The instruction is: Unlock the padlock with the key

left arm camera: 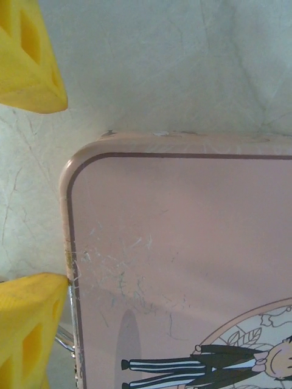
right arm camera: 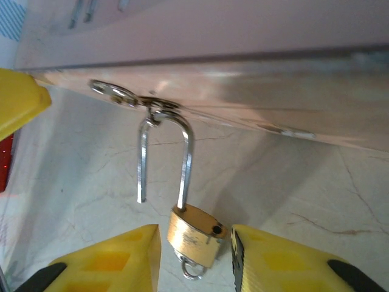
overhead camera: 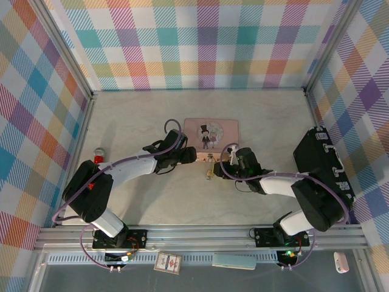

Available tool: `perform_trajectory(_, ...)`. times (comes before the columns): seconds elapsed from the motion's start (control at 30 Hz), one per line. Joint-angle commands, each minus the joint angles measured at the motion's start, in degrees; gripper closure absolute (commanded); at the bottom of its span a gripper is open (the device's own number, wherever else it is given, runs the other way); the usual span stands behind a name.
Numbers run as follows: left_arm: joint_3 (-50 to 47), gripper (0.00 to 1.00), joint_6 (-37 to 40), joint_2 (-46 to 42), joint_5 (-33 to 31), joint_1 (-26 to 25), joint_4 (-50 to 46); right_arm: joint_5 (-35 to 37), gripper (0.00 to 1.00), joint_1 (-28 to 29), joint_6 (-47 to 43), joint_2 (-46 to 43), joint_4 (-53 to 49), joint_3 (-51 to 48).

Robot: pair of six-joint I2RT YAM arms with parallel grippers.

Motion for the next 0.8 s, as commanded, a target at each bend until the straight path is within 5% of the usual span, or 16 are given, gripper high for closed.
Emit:
perform_trajectory(0.0,2.1,0.30,1.3,0.8,0.9,0.8,0.9,0.2,0.65,0.3,1.4,2.0,4.5,0.2)
perform_trajectory(0.77,-0.2,0.31,-1.0,0.8,3.4,0.2,2.9,0.1,0.72,1.7,5.6,12.6,16.7,2.7)
